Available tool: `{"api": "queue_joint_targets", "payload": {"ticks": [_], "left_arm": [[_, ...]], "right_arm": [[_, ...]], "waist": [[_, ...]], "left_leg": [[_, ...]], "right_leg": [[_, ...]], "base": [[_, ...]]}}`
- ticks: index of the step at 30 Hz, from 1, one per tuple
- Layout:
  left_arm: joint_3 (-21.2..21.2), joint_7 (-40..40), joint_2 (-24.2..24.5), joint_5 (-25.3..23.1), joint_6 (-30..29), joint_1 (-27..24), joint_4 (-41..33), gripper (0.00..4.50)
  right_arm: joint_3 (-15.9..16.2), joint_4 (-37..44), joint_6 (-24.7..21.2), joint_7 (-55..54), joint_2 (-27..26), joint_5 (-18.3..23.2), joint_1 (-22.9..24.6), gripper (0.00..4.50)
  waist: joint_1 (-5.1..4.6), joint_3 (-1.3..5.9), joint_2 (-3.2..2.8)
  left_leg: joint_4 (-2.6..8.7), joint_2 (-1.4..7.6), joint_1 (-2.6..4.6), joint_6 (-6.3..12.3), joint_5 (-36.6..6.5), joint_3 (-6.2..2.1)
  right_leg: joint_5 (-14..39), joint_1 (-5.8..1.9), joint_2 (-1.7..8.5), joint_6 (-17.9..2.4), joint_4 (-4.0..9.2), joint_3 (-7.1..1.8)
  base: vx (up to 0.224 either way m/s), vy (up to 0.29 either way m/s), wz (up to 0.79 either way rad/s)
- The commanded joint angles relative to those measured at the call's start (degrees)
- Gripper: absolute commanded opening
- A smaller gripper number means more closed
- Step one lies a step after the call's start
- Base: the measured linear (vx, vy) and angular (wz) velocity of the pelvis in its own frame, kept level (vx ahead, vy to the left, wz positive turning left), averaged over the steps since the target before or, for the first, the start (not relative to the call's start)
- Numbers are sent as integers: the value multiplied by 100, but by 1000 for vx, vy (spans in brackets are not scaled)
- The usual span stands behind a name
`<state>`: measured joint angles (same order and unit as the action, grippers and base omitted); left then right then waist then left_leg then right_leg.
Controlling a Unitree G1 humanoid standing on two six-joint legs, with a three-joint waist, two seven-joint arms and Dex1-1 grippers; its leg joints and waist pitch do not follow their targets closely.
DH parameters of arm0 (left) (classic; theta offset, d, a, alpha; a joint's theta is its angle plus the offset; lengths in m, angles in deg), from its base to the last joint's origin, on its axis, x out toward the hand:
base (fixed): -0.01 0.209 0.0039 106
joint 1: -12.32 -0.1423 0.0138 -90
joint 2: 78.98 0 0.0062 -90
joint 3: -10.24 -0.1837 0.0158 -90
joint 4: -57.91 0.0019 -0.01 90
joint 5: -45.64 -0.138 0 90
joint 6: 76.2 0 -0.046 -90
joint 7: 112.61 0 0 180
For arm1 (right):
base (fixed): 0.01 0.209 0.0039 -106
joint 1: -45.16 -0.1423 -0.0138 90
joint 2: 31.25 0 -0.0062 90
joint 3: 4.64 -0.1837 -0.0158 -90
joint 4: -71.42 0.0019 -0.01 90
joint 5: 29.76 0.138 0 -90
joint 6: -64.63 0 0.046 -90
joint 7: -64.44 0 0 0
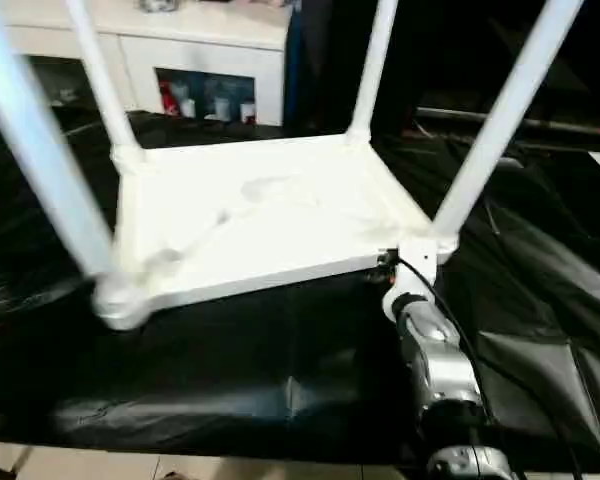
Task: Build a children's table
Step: Rotate table base
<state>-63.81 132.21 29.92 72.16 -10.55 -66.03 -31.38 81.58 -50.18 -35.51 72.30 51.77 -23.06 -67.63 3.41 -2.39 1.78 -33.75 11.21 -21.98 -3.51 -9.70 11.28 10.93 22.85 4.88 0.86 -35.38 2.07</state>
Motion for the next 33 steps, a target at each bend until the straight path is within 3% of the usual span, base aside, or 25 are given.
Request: {"api": "queue_joint_targets", "payload": {"ticks": [1,5,10,17,18,20,24,27,31,32,33], "left_arm": [[-251,-96,-145,-121,147,212,104,450],[-388,-49,-367,42,117,438,86,450],[-667,125,-414,286,-119,537,-204,450],[-1267,321,-635,1042,-890,584,-1374,450],[-1450,312,-729,1106,-942,631,-1530,450],[-1622,278,-861,1104,-937,708,-1607,450],[-2058,148,-1235,853,-794,937,-1555,450],[-2410,-202,-1672,374,-436,1253,-1095,450],[-2677,-249,-1924,359,-404,1372,-992,450],[-2752,-275,-1986,315,-373,1398,-953,450],[-2826,-310,-2067,245,-310,1436,-882,450]], "right_arm": [[67,-186,-102,47,9,-92,-127,1],[183,-456,-71,197,-15,-161,-307,1],[202,-975,115,312,-2,-221,-610,1],[303,-1501,340,569,-122,-253,-1019,1],[335,-1553,367,640,-187,-257,-1078,1],[382,-1573,397,724,-260,-265,-1117,1],[518,-1683,484,857,-424,-325,-1206,1],[583,-1799,579,935,-572,-384,-1279,1],[604,-1784,632,1058,-677,-375,-1258,1],[621,-1781,646,1106,-706,-370,-1248,1],[650,-1781,668,1150,-731,-375,-1237,1]], "waist": [[-15,316,-86],[-46,336,-83],[-39,339,-83],[-35,318,-62],[-42,318,-32],[-73,320,-2],[-109,322,3],[-127,322,-7],[-129,331,12],[-117,331,-42],[-127,330,-19]], "left_leg": [[452,133,160,-311,-1640,-84],[426,125,133,-289,-1440,-76],[402,139,147,-193,-1278,-58],[410,153,165,-273,-1526,-52],[408,150,146,-267,-1490,-52],[408,144,109,-235,-1396,-50],[393,144,87,-228,-1253,-48],[380,153,91,-244,-1276,-45],[376,159,90,-232,-1266,-49],[369,161,118,-223,-1294,-47],[370,167,118,-205,-1293,-43]], "right_leg": [[1203,-148,209,-903,396,-188],[899,-192,208,-990,366,-183],[685,-188,204,-1137,341,-177],[985,-170,204,-1166,348,-172],[971,-187,207,-1150,346,-176],[962,-209,215,-1114,351,-178],[930,-232,215,-1089,346,-182],[1050,-225,212,-1025,376,-187],[1028,-226,209,-1030,365,-184],[991,-204,200,-1055,367,-184],[899,-203,188,-1090,369,-183]], "base": [[0,0,0],[0,0,0],[0,0,0],[0,0,0],[0,0,0],[0,0,0],[0,0,0],[0,0,0],[0,0,0],[0,0,0],[0,0,0]]}}
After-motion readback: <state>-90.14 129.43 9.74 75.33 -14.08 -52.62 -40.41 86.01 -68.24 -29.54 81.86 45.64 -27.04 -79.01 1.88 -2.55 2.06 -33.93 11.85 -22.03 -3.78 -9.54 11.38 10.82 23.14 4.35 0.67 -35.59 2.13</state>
